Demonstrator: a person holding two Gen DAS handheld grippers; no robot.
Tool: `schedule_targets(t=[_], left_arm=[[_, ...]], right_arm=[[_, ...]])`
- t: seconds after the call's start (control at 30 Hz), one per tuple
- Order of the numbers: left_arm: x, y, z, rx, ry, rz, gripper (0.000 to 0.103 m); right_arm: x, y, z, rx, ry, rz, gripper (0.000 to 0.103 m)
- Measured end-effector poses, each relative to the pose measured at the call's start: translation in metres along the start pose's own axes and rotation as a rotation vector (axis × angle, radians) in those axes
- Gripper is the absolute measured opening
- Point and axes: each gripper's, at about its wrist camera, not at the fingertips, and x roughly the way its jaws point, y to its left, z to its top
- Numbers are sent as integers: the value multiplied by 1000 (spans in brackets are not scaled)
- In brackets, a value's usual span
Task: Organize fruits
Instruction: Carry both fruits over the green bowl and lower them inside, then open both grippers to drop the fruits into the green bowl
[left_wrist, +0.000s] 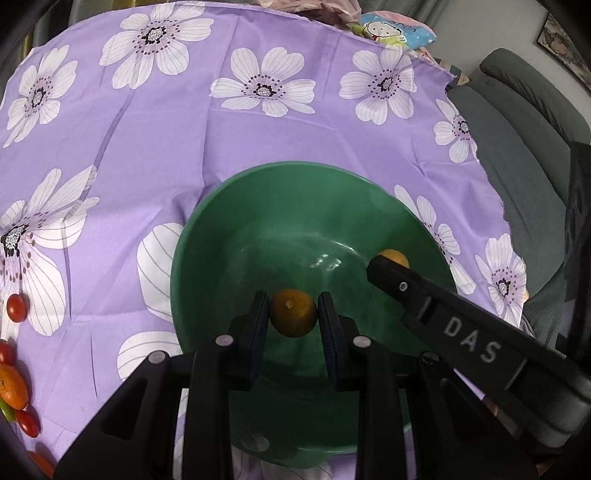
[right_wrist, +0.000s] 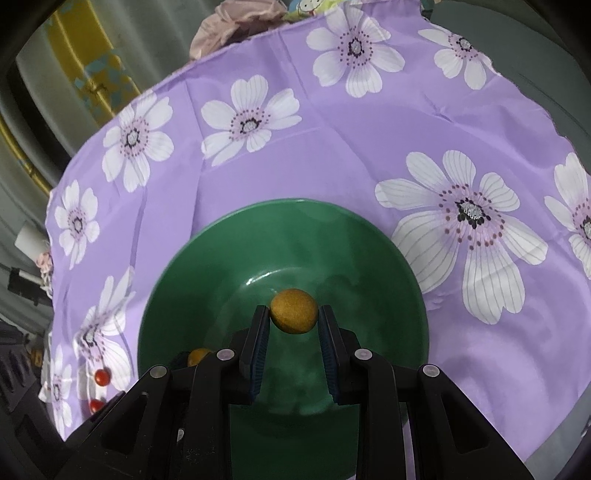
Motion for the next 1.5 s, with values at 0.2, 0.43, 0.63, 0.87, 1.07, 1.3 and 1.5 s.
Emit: schedule_targets(t=[0.2,0.43,0.63,0.87,1.07,1.3,1.5], left_arm=[[1,1,0,2,7,6,27],[1,3,0,1,11,7,27],[3,3,-1,-3,13,11,27],[5,6,-2,-9,22,23,28],[6,6,-2,-7,23,31,28],[6,6,-3,-10,22,34,28],[2,6,-3,0,17,3,28]], right_arm=[[6,-1,0,-3,25,-14,29],[8,0,-1,-11,33,-19,29],[9,1,-1,-15,37,-22,29],[13,3,-1,-26,49,-22,29],[14,4,-2,-32,51,-32,29],[15,6,-3,-34,54,-36,29],[15,8,-2,-32,58,-45,29]])
